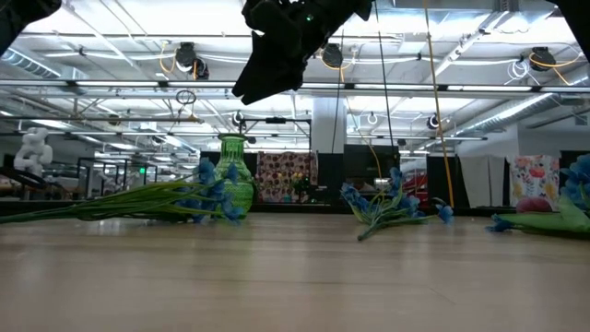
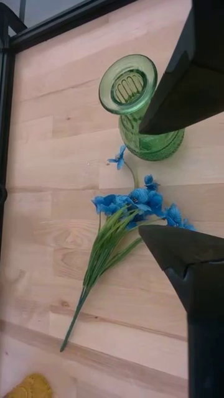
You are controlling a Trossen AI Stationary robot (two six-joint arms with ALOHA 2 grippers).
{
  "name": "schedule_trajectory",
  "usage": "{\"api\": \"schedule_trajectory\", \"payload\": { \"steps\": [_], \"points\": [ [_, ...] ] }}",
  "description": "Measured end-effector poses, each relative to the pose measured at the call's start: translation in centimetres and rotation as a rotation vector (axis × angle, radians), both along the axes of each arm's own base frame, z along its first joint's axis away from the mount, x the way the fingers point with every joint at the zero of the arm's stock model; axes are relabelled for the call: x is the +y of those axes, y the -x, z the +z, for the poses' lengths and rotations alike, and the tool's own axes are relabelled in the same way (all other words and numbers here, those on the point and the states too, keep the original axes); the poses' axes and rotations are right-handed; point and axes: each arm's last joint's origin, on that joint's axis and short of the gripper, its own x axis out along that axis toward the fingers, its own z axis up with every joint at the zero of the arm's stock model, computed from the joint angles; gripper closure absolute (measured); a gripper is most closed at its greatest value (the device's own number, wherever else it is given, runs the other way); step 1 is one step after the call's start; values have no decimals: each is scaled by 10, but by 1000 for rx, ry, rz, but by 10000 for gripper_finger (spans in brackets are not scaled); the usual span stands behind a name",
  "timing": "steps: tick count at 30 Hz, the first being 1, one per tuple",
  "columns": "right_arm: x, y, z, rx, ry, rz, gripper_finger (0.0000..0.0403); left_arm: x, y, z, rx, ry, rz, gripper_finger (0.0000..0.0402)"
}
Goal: Sort flowers into vase by color
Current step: Put the left red flower into the yellow vase
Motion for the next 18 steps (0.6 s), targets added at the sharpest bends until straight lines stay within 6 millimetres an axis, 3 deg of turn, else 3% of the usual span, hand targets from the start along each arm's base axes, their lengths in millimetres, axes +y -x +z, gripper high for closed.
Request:
{"api": "schedule_trajectory", "payload": {
  "steps": [9, 18],
  "points": [
    [0, 0, 0, 0, 2, 2, 161, 15, 0, 7, 51, 76, 59, 249],
    [1, 0, 0, 1, 2, 3, 161, 50, 1, 22, 116, 98, 6, 249]
  ]
}}
